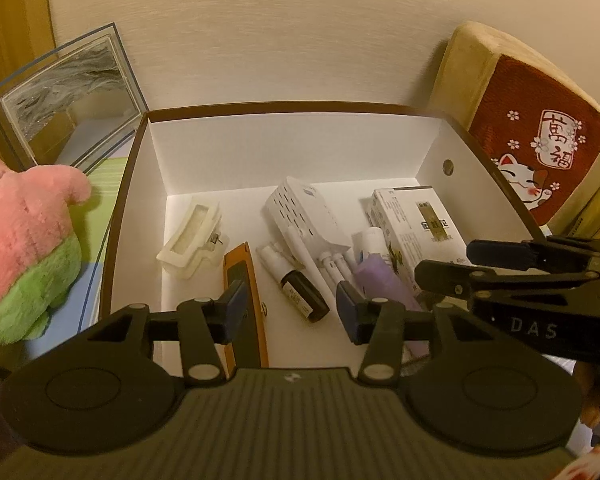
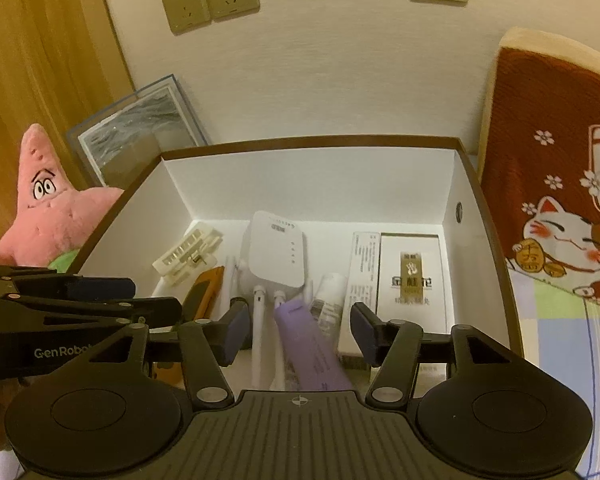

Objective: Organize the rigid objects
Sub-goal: 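Lower both items into the box and open both tools, then withdraw both tools from the box back toward the table, then move left tool to black cable while right tool approaches toothbrush case, then close left tool on the black cable while right tool closes on toothbrush case, then lift and carry the cable and toothbrush case over the box, then lower the cable and case into the box and open both tools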

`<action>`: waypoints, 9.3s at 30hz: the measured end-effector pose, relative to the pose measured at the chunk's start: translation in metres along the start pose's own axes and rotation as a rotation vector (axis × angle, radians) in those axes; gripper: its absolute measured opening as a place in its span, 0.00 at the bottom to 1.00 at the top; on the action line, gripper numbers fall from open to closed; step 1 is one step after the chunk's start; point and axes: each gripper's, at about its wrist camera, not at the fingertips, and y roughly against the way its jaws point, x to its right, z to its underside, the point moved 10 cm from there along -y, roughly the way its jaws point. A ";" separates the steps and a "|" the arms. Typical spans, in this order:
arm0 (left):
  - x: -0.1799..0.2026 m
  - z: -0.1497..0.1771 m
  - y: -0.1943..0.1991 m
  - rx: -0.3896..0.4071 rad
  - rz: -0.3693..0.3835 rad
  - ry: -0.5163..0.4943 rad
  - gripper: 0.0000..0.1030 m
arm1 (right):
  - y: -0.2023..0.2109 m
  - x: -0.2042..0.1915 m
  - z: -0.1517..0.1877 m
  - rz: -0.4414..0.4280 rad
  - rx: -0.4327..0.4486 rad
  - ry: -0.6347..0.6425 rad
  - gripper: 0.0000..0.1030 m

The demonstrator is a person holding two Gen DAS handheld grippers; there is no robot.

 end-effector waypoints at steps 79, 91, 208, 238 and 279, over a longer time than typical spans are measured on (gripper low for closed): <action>-0.004 0.201 0.120 -0.131 -0.049 0.134 0.52 | 0.096 -0.048 0.182 -0.064 -0.189 0.023 0.60; -0.010 0.207 0.095 -0.165 -0.063 0.152 0.52 | 0.054 -0.048 0.182 -0.029 -0.214 0.121 0.60; 0.009 0.150 0.104 0.002 0.000 -0.022 0.10 | 0.084 -0.045 0.150 -0.063 -0.109 0.125 0.52; 0.020 0.036 0.109 0.153 0.003 -0.088 0.10 | 0.092 -0.028 0.024 -0.070 0.065 0.119 0.52; -0.014 -0.072 -0.074 -0.016 -0.049 -0.076 0.09 | -0.077 0.026 -0.077 0.007 -0.029 0.003 0.52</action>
